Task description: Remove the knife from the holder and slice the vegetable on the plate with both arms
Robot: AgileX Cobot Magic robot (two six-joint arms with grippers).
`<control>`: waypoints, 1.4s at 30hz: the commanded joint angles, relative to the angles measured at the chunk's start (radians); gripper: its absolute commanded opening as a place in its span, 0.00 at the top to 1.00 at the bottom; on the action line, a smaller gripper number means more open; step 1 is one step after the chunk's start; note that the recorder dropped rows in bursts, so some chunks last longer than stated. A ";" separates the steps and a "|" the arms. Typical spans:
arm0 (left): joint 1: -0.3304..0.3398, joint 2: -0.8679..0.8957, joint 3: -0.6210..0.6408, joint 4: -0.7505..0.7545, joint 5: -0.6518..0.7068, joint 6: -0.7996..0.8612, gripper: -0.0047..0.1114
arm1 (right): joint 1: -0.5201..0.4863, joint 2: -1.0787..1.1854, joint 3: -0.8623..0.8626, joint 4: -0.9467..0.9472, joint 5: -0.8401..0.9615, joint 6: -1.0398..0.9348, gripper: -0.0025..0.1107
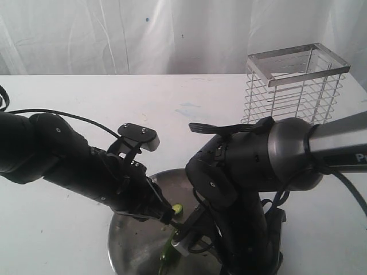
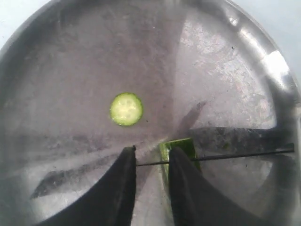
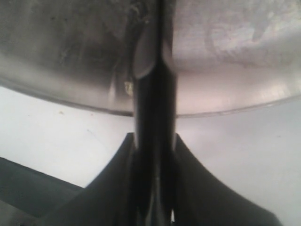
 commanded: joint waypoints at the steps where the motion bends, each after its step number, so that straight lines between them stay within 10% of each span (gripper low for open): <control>1: -0.022 0.017 -0.003 -0.022 -0.011 0.008 0.69 | -0.001 -0.002 0.003 -0.005 0.019 -0.013 0.98; 42: -0.055 0.161 -0.001 -0.003 -0.045 0.025 0.69 | -0.001 -0.002 0.003 -0.014 0.051 -0.013 0.98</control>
